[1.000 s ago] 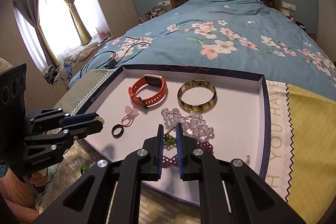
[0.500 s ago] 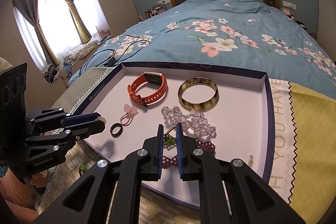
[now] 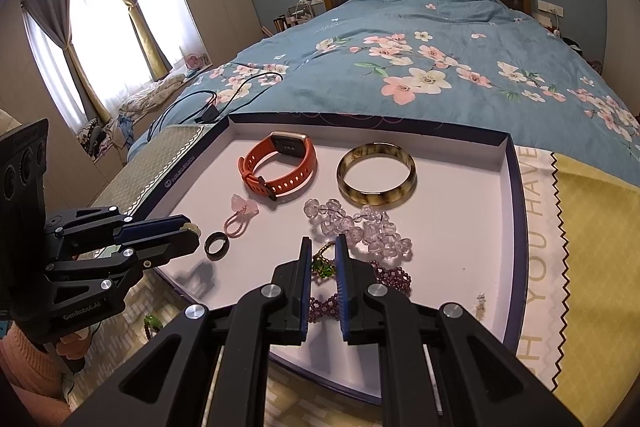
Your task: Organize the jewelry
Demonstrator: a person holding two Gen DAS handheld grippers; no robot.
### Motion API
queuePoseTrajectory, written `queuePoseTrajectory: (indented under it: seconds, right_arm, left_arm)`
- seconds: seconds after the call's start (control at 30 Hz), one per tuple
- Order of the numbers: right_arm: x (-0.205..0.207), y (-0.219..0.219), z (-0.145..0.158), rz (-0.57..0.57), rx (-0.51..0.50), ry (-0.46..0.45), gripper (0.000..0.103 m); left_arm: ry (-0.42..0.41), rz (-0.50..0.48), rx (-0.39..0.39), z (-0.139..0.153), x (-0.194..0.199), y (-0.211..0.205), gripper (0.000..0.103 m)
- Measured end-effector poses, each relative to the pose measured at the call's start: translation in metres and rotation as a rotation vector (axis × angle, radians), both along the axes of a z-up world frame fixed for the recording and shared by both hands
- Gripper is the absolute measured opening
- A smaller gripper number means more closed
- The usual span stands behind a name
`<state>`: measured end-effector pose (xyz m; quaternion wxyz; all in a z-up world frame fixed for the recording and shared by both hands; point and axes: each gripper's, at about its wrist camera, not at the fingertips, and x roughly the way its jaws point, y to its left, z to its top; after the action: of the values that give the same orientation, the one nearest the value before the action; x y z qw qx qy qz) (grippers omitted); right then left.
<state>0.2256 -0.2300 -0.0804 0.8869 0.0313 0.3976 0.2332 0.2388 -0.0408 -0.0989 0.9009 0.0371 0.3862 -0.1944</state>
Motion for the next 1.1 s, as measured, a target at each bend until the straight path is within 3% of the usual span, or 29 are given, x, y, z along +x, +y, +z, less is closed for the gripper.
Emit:
queuePoseTrajectory:
  seconds: [0.67,0.77,0.93,1.1]
  right_arm:
    - [-0.001,0.003,-0.004,0.000,-0.009,0.001,0.011]
    - [-0.002,0.001,-0.003,-0.009,-0.006,-0.005,0.013]
    - [-0.013,-0.006,0.009,-0.020,0.008,-0.034,0.023]
    - [-0.036,-0.013,0.026,-0.001,0.042,-0.073,0.027]
  left_arm:
    - [0.007,0.024,0.007,-0.007,0.001,0.003,0.018]
    - [0.003,0.031,-0.021,-0.004,-0.001,0.007,0.028]
    - [-0.036,0.049,-0.053,0.011,-0.014,0.020,0.031]
    - [-0.063,-0.010,-0.093,0.020,-0.043,0.031,0.033]
